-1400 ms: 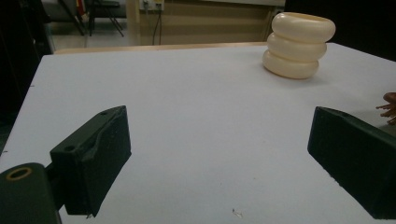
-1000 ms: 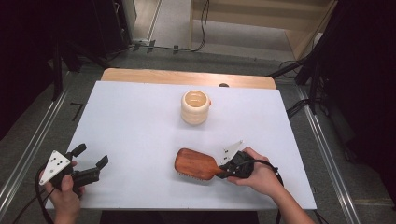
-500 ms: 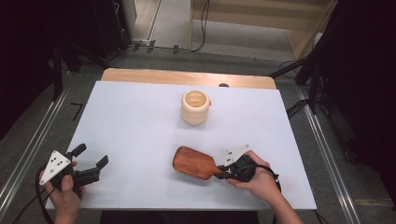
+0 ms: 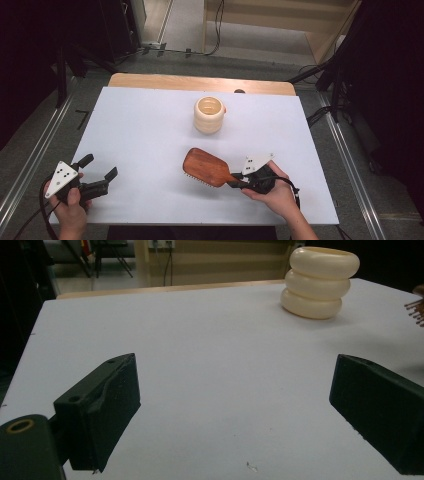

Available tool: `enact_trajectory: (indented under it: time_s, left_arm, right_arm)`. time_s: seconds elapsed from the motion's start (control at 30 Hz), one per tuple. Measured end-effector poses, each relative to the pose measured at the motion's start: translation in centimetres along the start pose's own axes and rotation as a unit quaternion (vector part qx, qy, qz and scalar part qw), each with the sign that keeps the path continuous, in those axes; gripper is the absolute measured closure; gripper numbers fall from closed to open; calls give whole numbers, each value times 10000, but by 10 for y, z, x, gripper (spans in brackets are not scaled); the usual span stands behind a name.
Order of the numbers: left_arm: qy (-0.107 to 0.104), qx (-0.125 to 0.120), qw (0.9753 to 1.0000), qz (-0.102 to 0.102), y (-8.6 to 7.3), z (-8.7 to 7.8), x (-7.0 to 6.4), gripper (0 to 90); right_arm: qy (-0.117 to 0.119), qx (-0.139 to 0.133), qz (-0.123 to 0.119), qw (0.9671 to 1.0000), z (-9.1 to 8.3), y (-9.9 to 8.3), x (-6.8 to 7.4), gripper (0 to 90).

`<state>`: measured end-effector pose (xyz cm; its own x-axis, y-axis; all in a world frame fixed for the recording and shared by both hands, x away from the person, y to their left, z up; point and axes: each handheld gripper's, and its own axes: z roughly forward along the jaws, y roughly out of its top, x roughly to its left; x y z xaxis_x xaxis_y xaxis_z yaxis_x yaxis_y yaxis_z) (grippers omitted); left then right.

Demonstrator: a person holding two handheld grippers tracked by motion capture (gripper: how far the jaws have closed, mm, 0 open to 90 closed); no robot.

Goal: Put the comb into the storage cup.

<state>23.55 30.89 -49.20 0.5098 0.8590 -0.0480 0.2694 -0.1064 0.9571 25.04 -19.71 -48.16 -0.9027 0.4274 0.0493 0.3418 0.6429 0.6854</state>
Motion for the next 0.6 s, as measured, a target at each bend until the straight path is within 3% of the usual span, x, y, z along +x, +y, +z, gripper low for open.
enact_trajectory:
  time_s: [0.2, 0.6]
  left_arm:
    - [-111, -104, 9997, -212, 4, -2, -1, 59]
    - [-310, -161, 9994, -84, 26, 5, -32, 59]
  right_arm:
    - [-54, -271, 149, 9995, -3, 1, 0, 703]
    - [-244, -617, 287, 9974, -11, 2, 3, 703]
